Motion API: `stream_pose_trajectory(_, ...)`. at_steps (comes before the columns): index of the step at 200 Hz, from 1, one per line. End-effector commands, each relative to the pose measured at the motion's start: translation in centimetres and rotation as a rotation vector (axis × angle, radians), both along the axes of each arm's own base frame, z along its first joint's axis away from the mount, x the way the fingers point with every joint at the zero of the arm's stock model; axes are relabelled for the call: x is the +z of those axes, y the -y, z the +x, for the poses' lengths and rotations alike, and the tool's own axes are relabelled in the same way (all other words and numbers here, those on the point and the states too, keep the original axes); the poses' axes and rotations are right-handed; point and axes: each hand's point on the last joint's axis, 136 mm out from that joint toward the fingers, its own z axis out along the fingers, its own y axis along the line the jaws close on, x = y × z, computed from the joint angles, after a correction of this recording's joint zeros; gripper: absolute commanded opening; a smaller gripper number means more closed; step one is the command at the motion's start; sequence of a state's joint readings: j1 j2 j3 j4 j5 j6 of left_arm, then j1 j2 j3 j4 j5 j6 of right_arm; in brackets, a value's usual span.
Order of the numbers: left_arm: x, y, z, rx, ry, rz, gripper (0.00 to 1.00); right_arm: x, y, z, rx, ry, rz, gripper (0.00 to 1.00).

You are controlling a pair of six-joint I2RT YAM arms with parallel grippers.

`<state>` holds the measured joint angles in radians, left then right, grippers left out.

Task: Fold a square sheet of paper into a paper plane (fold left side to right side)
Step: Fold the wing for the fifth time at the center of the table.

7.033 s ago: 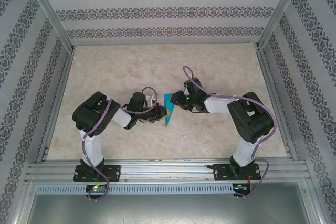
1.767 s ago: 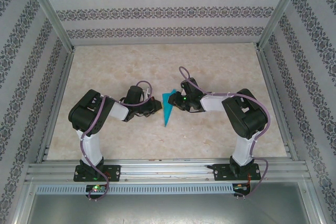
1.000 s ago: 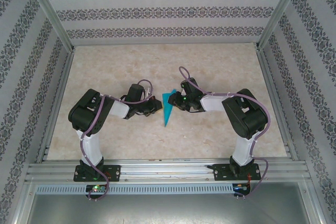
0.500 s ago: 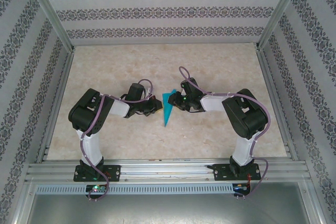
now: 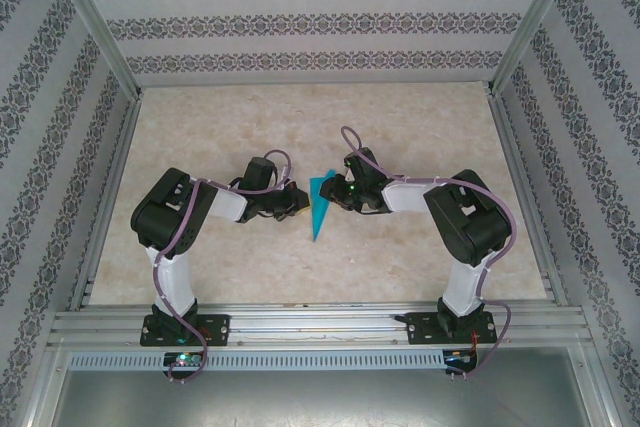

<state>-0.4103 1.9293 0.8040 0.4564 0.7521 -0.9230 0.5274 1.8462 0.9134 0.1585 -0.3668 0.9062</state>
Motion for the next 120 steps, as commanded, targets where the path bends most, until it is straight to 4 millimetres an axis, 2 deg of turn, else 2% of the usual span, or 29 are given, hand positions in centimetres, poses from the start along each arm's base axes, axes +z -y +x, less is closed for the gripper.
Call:
stream_pose_trajectory(1, -3.0, -1.0, 0.2, 0.029, -0.031, 0.094, 0.02, 1.1, 0.3, 0.1, 0.009, 0.042, 0.002, 0.37)
stream_pose_trajectory(43, -3.1, -0.9, 0.2, 0.026, -0.034, 0.100, 0.02, 1.4, 0.6, 0.1, 0.007, 0.049, 0.009, 0.38)
stream_pose_trajectory(71, -3.2, -0.9, 0.1, 0.026, -0.036, 0.106, 0.01, 1.7, 1.5, -0.2, -0.009, 0.052, -0.020, 0.38)
stream_pose_trajectory(95, -3.1, -0.9, 0.1, 0.026, -0.036, 0.109, 0.02, 2.8, 2.1, -0.1, -0.020, 0.079, -0.012, 0.37)
stream_pose_trajectory(113, -3.1, -0.9, 0.1, 0.026, -0.037, 0.110, 0.01, 4.1, 1.5, 0.2, 0.006, 0.102, 0.009, 0.33)
stream_pose_trajectory(120, -3.2, -0.9, 0.1, 0.025, -0.036, 0.109, 0.02, 4.4, 1.2, 0.4, 0.017, 0.107, 0.017, 0.28)
